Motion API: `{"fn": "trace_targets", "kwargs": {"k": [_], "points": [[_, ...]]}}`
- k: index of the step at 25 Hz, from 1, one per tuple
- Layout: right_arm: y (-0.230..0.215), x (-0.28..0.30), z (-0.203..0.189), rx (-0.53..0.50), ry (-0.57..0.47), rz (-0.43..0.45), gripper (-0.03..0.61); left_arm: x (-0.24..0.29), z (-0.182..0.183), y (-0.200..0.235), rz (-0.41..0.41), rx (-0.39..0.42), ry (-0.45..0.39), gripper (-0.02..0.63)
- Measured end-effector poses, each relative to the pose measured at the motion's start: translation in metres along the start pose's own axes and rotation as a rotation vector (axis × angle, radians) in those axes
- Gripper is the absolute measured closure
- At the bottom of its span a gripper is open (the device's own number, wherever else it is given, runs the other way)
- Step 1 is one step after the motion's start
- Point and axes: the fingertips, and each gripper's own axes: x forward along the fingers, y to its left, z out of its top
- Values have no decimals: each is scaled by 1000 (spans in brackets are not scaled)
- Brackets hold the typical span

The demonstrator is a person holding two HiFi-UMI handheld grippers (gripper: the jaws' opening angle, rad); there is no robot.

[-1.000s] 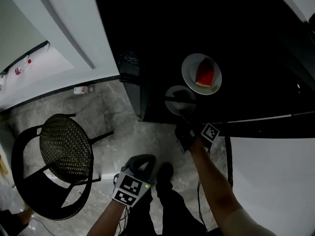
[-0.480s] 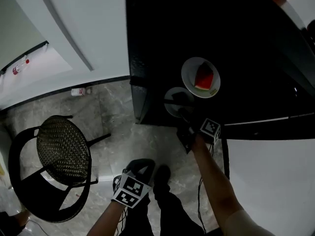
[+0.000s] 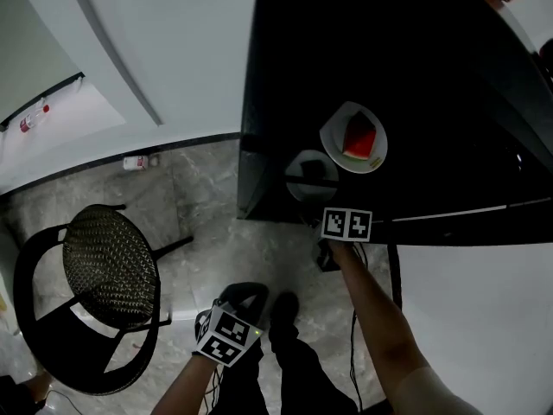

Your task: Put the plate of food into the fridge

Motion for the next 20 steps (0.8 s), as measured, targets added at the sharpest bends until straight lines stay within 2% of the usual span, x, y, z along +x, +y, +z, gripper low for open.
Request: {"fn": "trace_targets", "kwargs": {"k": [5,6,7,11,14,18,20], "points": [[-11,-8,-9,-475,34,-232,373,4,-1,-4,-14,12,13,603],[-12,-9,-12,-542,44,-256,373,4,-1,-5,-17,12,13,603],[-12,-10,-14,-577,47,-260,373,4,-1,-6,-21,11,14,603],[-5,-10,-15,-573,67,-194,374,5,0,-9,-29,13,16,603],[4,-8,-16,-619,97,-177,376,5,0,-10,-28,20,15,603],[8,-5,-11,-732,79,-227,380,2,3,-10,-22,26,3,603],[1,-3,-1,-753,61,-268,382,0,3,-6,-11,27,-2,603]]}}
